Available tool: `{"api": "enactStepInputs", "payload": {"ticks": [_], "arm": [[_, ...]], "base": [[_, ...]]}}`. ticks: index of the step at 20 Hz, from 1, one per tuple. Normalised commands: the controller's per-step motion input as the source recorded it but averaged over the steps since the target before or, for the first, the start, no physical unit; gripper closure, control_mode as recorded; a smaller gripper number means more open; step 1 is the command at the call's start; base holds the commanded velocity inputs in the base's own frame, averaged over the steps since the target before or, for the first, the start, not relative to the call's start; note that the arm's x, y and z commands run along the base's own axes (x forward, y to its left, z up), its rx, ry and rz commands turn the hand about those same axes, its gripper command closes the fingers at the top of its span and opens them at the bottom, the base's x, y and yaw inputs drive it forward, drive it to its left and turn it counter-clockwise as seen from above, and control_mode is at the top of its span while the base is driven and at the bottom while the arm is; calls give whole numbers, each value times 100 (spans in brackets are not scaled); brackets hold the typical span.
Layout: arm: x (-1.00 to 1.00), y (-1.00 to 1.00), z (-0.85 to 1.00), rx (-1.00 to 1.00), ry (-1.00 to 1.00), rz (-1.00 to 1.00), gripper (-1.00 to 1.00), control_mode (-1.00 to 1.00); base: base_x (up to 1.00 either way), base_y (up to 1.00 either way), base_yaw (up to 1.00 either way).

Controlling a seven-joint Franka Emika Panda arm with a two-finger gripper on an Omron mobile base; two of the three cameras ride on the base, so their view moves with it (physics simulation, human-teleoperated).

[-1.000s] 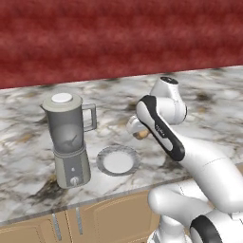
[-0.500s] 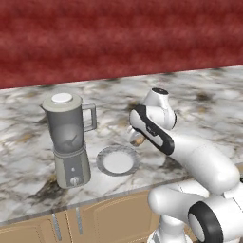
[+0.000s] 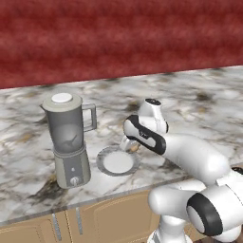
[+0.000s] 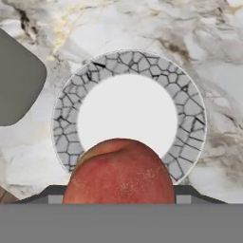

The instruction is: Pick the pear and peach from the fridge and place them on the plate next to the blender to make a fruit smoothie.

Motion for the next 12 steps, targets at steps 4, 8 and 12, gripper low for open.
{"api": "enactStepInputs", "payload": {"ticks": [4, 8, 12], "arm": [[32, 23, -51, 0, 0, 3, 100, -100], [46, 14, -53, 0, 0, 2, 100, -100], [48, 13, -40, -2, 0, 1, -100, -100]], "base": [[0, 0, 0], [0, 0, 0], [0, 0, 0]]}}
